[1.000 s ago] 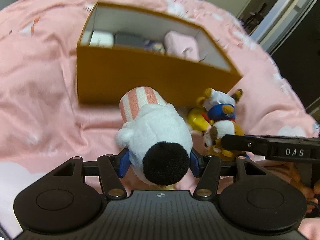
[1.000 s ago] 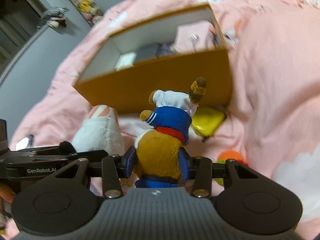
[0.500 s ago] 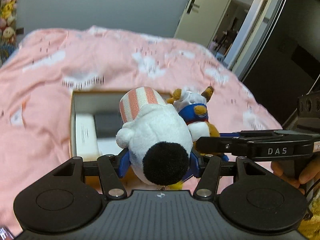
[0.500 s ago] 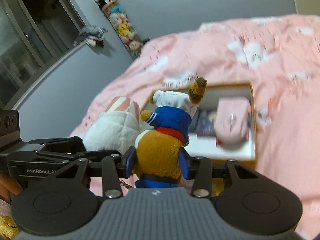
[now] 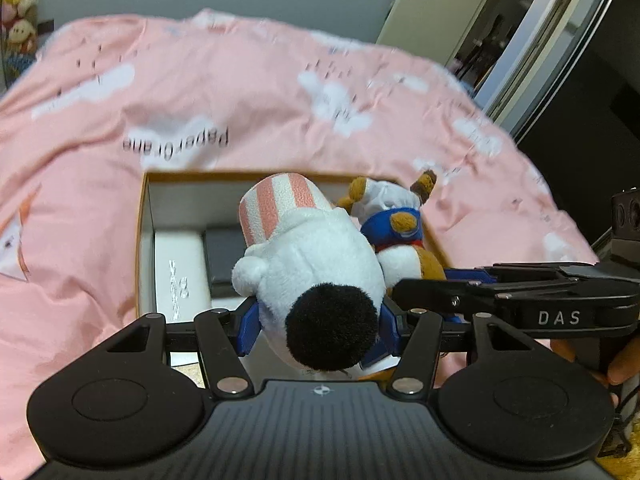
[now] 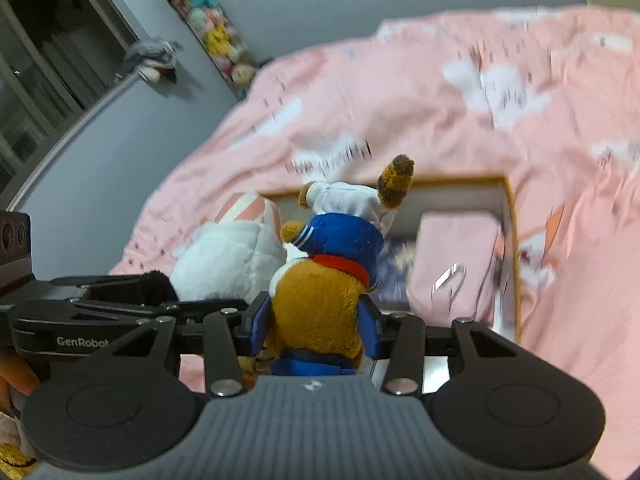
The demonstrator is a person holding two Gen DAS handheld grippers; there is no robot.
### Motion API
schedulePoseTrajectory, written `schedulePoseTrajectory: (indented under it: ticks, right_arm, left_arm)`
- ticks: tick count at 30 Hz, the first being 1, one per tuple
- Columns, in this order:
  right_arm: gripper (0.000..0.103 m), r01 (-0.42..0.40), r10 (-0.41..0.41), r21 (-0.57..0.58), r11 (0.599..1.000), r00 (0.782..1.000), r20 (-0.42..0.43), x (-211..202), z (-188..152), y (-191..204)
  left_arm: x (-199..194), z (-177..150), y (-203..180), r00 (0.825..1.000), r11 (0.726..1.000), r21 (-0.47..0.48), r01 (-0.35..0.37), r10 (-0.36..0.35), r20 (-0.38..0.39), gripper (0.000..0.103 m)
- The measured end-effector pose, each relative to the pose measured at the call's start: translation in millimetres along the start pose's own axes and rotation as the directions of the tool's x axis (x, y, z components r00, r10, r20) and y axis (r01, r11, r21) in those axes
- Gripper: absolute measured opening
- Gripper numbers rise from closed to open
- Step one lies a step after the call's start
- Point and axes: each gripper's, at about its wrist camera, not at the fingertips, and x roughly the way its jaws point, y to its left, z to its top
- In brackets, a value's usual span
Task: Organize objects
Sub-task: 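Carry the white plush and duck plush over the orange box with both tools, then lower the white plush and duck plush into the box with both tools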
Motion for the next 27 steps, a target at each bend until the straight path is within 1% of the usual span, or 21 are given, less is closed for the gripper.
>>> schedulePoseTrajectory:
  ticks: [2, 4, 8, 12, 16, 22, 27]
  right_arm:
    - [0.047, -0.016, 0.018, 0.029, 0.999, 0.999, -0.05, 15.6, -4.4, -9.1]
    - [0.048, -0.029, 0.033, 0.05, 0.998, 0.996, -0.083, 26.3, -6.1, -16.3]
    - [0.048, -0.049, 0.062, 0.088, 0.995, 0.987, -0.151, 42.5, -0.8, -25.9]
    - [0.048, -0.041, 0.068, 0.118, 0.992, 0.972, -0.227, 61.3, 0.7, -32.2]
    - [0.048, -0.032, 0.061, 0.105, 0.994, 0.957, -0.284, 77.1, -2.4, -33.9]
    - [0.049, -0.01, 0.038, 0.081, 0.997, 0.937, -0.348, 97.7, -5.7, -37.0]
    - [0.052, -0.009, 0.049, 0.106, 0.994, 0.923, -0.382, 105.9, -8.6, -47.8]
  left_arm:
    - [11.7, -4.2, 8.4, 0.999, 1.0, -0.018, 0.004, -0.005, -0.037, 0.066]
    - [22.0, -7.7, 14.6, 0.997, 1.0, -0.02, 0.007, -0.008, -0.07, 0.066]
    - [35.1, -10.8, 22.0, 0.992, 1.0, -0.014, 0.004, -0.006, -0.13, 0.066]
    - [49.7, -11.7, 25.9, 0.98, 1.0, 0.009, -0.007, 0.009, -0.199, 0.066]
    - [62.5, -12.1, 27.9, 0.962, 0.999, 0.038, -0.01, 0.021, -0.272, 0.067]
    - [77.6, -11.8, 30.2, 0.942, 0.998, 0.056, -0.009, 0.027, -0.335, 0.067]
    - [87.2, -14.0, 27.9, 0.933, 0.997, 0.074, -0.004, 0.031, -0.359, 0.068]
